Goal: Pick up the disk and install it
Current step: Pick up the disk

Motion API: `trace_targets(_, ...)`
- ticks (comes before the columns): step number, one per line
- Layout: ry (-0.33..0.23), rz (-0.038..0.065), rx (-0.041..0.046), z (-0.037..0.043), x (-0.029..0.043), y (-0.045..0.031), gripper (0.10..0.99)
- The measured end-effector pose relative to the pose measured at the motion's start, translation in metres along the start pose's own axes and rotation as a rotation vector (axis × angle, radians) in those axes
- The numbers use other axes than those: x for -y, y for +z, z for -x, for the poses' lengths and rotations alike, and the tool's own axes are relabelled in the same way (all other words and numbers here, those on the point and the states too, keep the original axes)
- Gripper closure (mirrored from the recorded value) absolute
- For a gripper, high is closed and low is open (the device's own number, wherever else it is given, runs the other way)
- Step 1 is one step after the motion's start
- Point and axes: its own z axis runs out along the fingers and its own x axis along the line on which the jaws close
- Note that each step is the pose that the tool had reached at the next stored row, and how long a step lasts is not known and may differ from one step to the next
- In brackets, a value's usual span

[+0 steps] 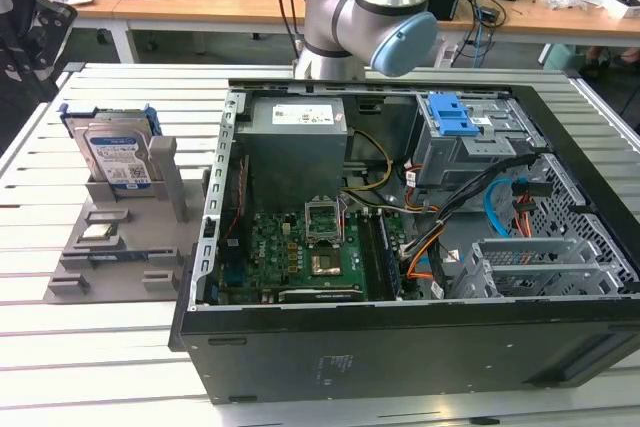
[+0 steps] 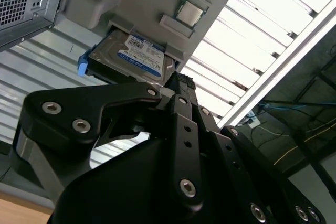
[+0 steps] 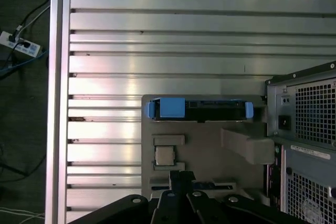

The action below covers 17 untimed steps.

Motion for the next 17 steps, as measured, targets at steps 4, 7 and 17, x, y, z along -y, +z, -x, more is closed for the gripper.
trace_targets(4,-0.038,0.001,-0.0017,0.0000,0.0000,0.0000,0.980)
trace_targets(7,-0.085,0.002,-0.0038,0.0000,0.0000,0.0000,0.980)
trace_targets(17,-0.214,0.005,-0.0095,0.0000,0.0000,0.0000,0.980)
